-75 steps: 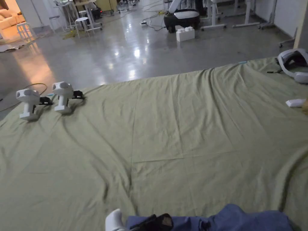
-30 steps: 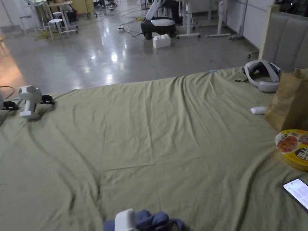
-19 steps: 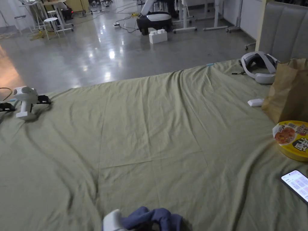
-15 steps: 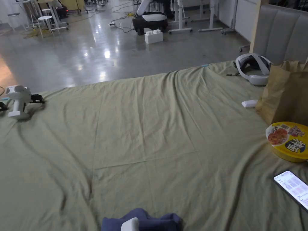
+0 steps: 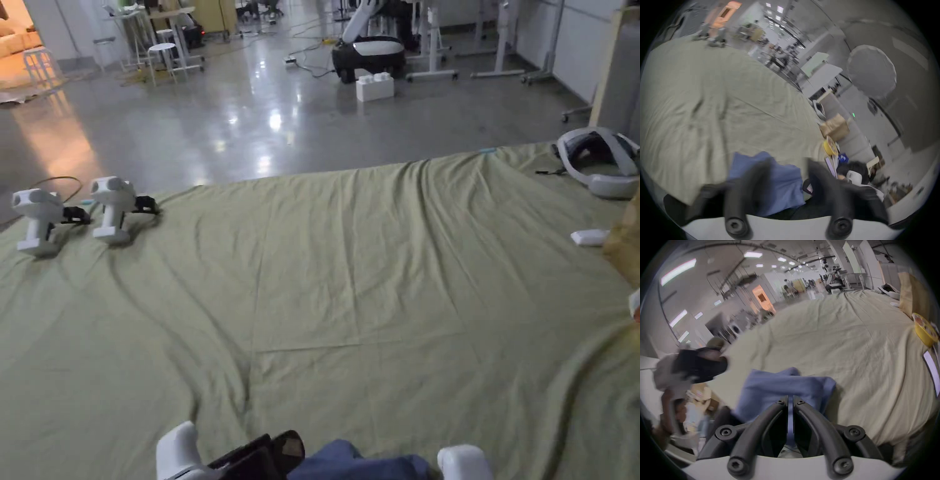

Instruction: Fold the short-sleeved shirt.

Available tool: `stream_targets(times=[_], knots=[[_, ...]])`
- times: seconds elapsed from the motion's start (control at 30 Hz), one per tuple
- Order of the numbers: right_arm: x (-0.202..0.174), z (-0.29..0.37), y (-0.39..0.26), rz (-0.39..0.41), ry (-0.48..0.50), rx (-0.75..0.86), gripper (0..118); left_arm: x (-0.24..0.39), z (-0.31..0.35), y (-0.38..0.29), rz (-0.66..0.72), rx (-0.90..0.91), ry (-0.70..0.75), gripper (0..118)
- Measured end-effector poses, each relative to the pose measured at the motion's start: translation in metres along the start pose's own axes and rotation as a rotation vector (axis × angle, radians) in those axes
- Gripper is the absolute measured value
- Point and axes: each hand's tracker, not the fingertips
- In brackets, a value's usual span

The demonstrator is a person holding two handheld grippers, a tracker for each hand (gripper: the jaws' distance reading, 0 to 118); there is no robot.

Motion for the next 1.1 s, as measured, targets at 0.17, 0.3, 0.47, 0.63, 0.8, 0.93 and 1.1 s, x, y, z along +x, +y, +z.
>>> stream_targets(times=[0.17, 0.3, 0.47, 0.63, 0.8, 0.93, 1.1], knots=[[0.025, -0.041, -0.003, 0.04, -0.165, -0.069, 7, -0.065, 0.006, -0.004, 0.169, -0.058, 0.048, 110], [0.037, -0.042, -0.003, 0.025, -0.195, -0.103, 7, -0.073, -0.028, -0.022, 0.153, -0.191, 0.029, 110], [0.04, -0.039, -0.003, -0.03, -0.17, -0.109, 7, -0.057, -0.087, -0.04, 0.064, -0.297, 0.027, 108], [0.042, -0.036, -0.003, -0.06, -0.159, -0.106, 7, -0.037, -0.106, -0.036, 0.023, -0.374, 0.104, 46], [0.034, -0.004, 0.002, -0.086, -0.038, -0.067, 7, -0.058, -0.063, -0.003, 0.16, -0.253, -0.01, 41], [0.027, 0.018, -0.002, -0.057, -0.027, -0.048, 7, -0.101, 0.023, 0.065, 0.221, -0.057, 0.061, 41], [0.03, 0.026, -0.016, -0.201, 0.043, -0.081, 7, -0.186, 0.123, 0.139, 0.272, 0.064, 0.386, 41]])
